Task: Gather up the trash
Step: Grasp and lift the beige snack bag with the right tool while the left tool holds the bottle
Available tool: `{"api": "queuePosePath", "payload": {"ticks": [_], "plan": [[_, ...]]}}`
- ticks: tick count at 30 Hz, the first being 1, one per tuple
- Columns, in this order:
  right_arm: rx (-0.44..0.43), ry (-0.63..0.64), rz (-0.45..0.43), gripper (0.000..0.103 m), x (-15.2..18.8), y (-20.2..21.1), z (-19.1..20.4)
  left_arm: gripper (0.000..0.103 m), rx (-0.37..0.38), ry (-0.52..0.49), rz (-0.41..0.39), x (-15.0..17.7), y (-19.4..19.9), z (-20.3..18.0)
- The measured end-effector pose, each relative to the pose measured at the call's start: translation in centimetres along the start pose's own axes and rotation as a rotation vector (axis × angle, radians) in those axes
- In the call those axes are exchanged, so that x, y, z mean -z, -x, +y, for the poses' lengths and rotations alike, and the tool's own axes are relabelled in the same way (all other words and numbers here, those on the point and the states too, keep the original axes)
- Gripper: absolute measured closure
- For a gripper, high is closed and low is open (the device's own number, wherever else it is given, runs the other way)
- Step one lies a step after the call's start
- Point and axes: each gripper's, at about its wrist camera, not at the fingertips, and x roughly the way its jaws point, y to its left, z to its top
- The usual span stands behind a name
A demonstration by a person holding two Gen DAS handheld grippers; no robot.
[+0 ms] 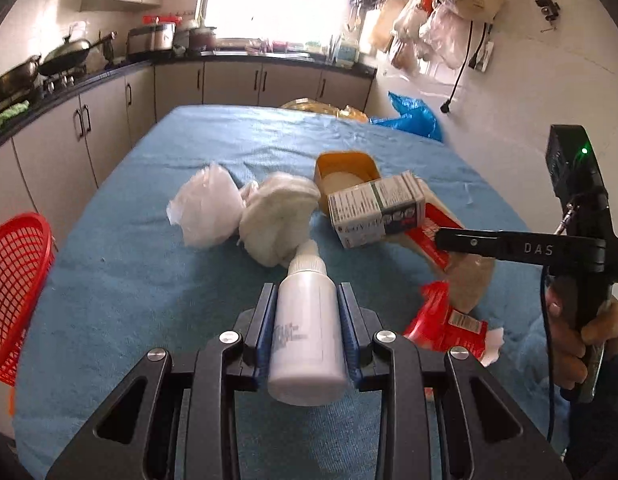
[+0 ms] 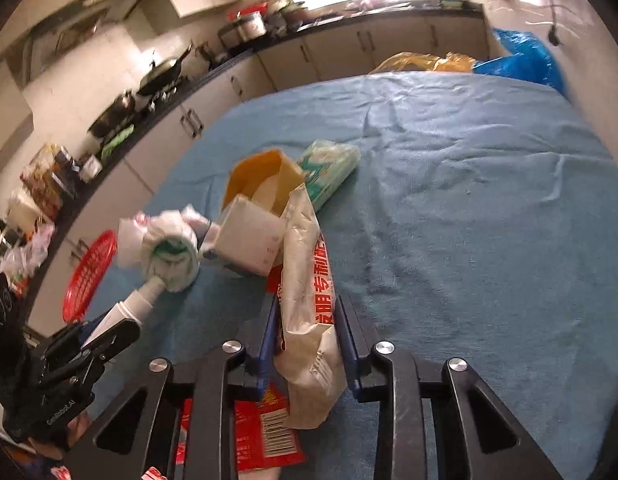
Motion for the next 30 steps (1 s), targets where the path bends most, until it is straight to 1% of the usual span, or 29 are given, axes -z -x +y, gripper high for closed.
{"api": "queuePosePath", "payload": {"ticks": [2,4,7,12,17,18,20,23,24,25,30], "plan": [[0.022,0.001,-0.047,0.073,-0.1,0.8,-0.1,0.074,-0.010,-0.005,-0.025,-0.1,0.4,-0.1],[0.013,-0.014,-0.089,0.073,-0.1,1.7,-0.3,0.074,-0.014,-0.006,-0.028,-0.2,0.3,-0.2],[0.029,-0.010,-0.163,0.073,0.0,3.0,0.1,0.074,-0.020,-0.006,-0.034,-0.4,0.3,-0.2],[0.015,0.005,-0.256,0.073,0.1,4.9,1.3,0.074,-0.028,-0.009,-0.052,-0.6,0.5,-0.1],[0.002,0.001,-0.258,0.073,-0.1,5.0,1.4,0.074,-0.021,-0.004,-0.017,-0.7,-0.2,0.1],[-0.002,-0.004,-0.257,0.073,-0.1,4.9,1.3,0.074,-0.011,0.000,0.002,-0.8,-0.5,0.1],[-0.014,-0.006,-0.249,0.073,-0.2,4.8,1.2,0.074,-0.023,0.010,0.050,-0.8,-1.3,0.3],[-0.025,-0.002,-0.246,0.073,-0.1,4.8,1.2,0.074,-0.020,0.039,0.126,-0.5,-2.4,0.8],[-0.029,0.001,-0.243,0.073,-0.2,4.7,1.1,0.074,-0.028,0.039,0.155,-0.3,-2.8,0.8],[-0.033,0.003,-0.239,0.073,-0.2,4.7,1.1,0.074,-0.032,0.035,0.166,-0.3,-3.0,0.7],[-0.051,0.027,-0.233,0.072,0.0,4.7,1.7,0.074,-0.097,-0.015,0.181,-0.1,-3.1,-0.2]]}}
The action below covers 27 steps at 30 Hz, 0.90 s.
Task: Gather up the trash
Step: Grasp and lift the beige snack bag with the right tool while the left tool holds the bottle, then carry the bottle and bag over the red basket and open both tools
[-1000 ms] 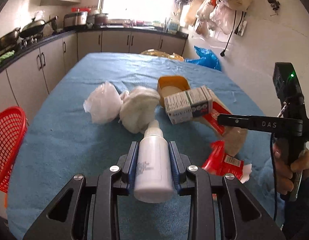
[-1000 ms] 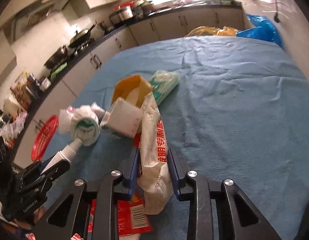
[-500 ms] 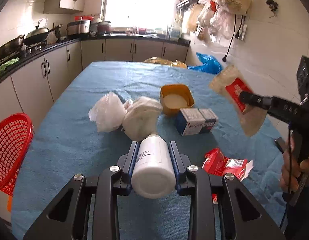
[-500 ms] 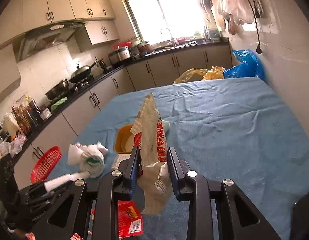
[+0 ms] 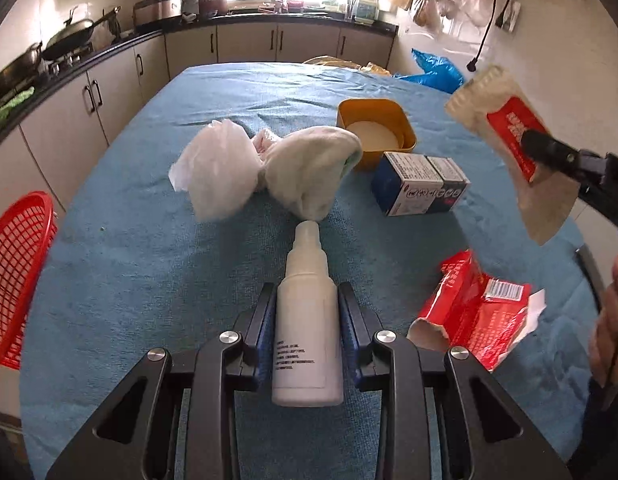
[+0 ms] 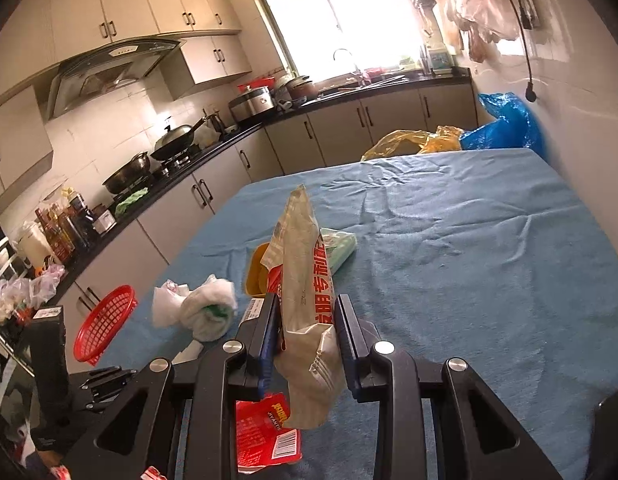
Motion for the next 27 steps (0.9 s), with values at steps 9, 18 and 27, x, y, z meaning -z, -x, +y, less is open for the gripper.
{"api": "queuePosePath", "payload": {"ticks": [9,18,27], "plan": [[-0.044,0.037,-0.013,0.072,0.5,0.3,1.3,0.074,0.015,0.046,-0.124,1.1,3.5,0.5],[-0.141,0.022,0.010,0.072,3.2,1.6,4.9,0.074,-0.017,0.056,-0.181,2.7,6.4,1.0],[-0.161,0.045,0.060,0.072,4.5,1.4,7.3,0.074,-0.036,0.075,-0.197,3.7,7.2,2.3]]}}
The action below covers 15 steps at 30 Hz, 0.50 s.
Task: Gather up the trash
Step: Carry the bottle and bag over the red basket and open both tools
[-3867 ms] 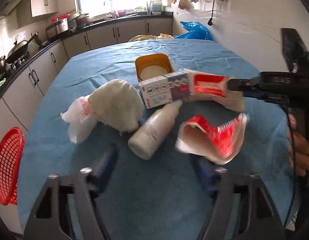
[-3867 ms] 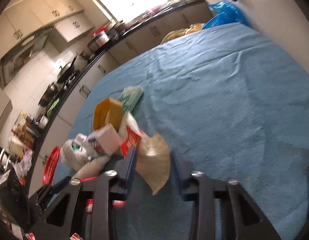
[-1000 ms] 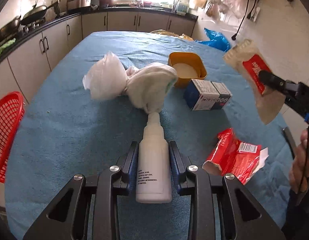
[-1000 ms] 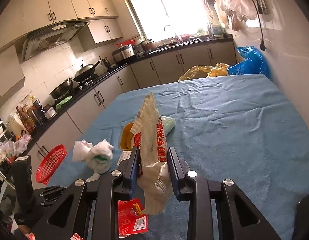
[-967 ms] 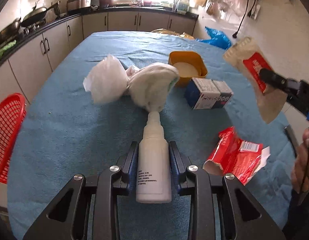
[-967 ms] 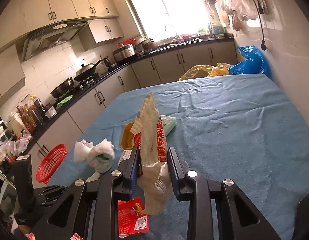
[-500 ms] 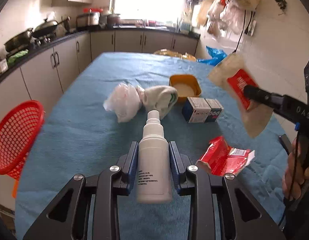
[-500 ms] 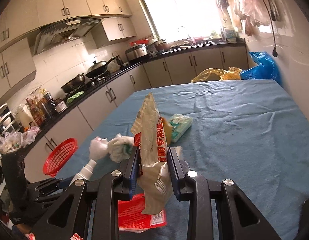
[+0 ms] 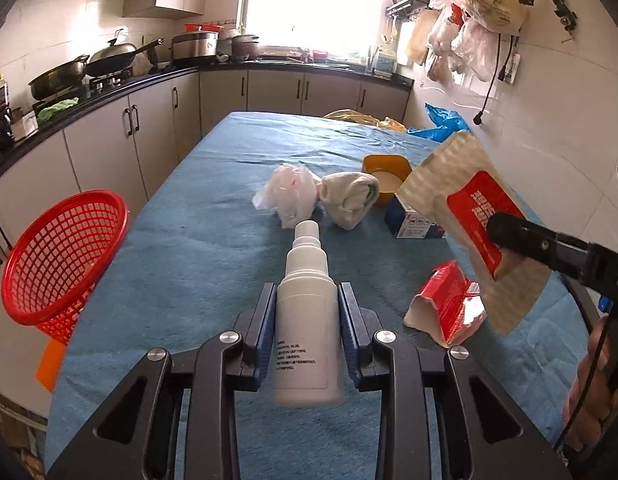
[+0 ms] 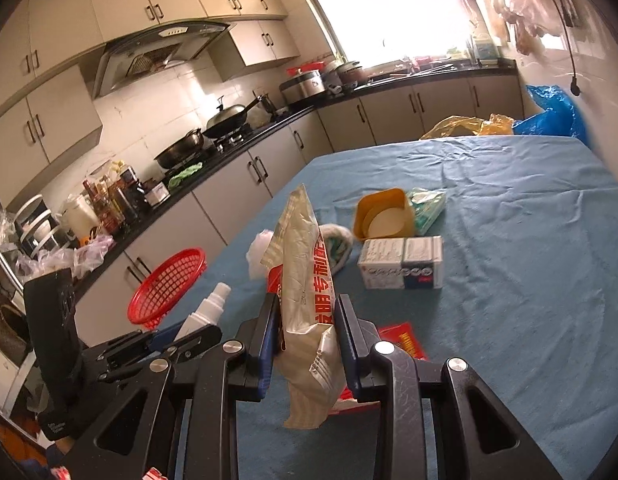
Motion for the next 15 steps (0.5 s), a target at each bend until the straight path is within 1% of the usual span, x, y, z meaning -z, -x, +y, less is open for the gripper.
{"api": "queuePosePath", "payload": {"ticks": [15], "plan": [[-0.019,0.058,0.061,0.072,0.8,-1.9,3.4,0.074,-0.054,0.036,-0.017,0.3,0.8,2.5]]}}
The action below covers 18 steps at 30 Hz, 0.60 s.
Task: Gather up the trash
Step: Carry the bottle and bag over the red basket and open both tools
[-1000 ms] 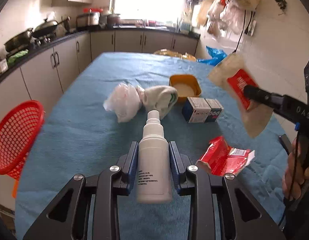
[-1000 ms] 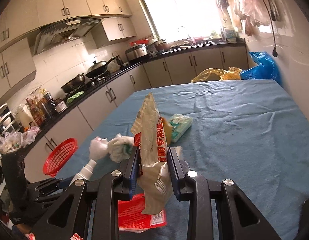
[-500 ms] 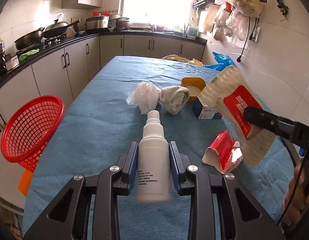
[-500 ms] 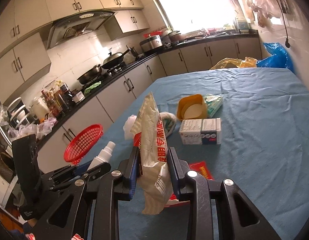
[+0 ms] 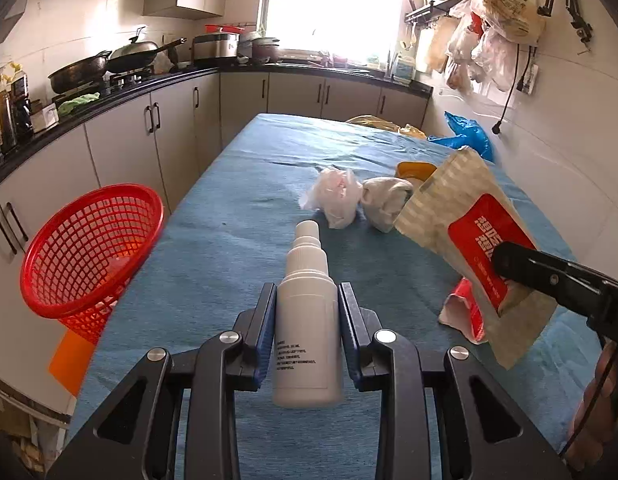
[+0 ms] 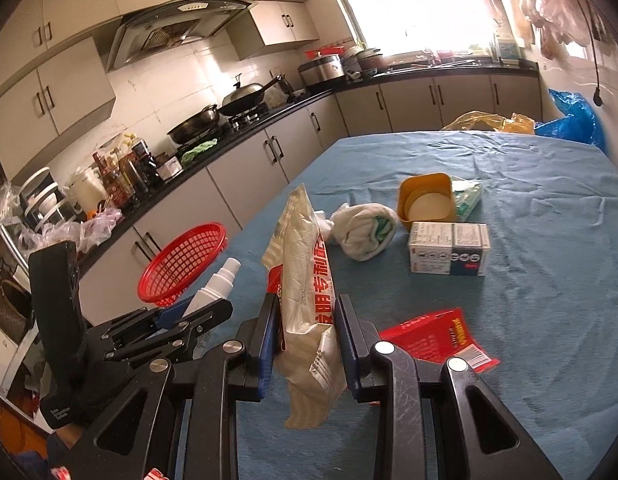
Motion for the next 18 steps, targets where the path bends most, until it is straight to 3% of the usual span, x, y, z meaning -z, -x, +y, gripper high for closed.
{"api": "queuePosePath", "payload": {"ticks": [18], "plan": [[-0.011,0.035,0.035,0.072,-0.3,-1.5,1.8,0.074,-0.007,0.032,-0.011,0.1,0.4,1.9]]}}
